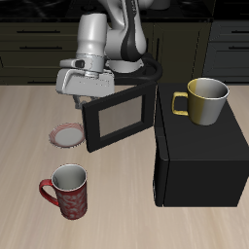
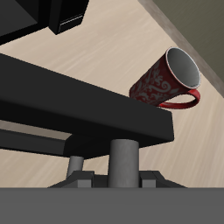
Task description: Open the microwave and place the white and yellow mug in it
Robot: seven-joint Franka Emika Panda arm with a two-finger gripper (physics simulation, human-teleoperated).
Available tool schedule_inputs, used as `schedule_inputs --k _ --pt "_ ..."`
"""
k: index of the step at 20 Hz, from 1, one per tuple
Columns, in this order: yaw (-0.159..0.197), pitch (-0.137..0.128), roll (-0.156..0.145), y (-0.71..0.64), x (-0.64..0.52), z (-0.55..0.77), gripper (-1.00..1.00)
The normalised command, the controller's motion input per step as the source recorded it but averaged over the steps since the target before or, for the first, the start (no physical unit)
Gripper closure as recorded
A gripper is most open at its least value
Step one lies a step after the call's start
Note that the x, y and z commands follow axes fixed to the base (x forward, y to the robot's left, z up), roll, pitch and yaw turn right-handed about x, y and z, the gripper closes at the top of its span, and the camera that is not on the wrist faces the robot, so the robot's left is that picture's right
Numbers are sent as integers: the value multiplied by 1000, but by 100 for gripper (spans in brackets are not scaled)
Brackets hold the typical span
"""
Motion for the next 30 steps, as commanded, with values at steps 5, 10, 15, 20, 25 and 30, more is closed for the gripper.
schedule_inputs --k 5,10,15,20,25,30 --pt "-51 -5 17 90 -213 -44 100" --pt "-67 11 -33 -97 -154 -47 100" --pt "-72 6 -22 -66 -209 -68 100" --pt "-102 -3 -24 35 -167 -26 100" --pt "-135 11 -4 152 -183 -33 100" --pt "-87 6 -2 136 -151 -30 100"
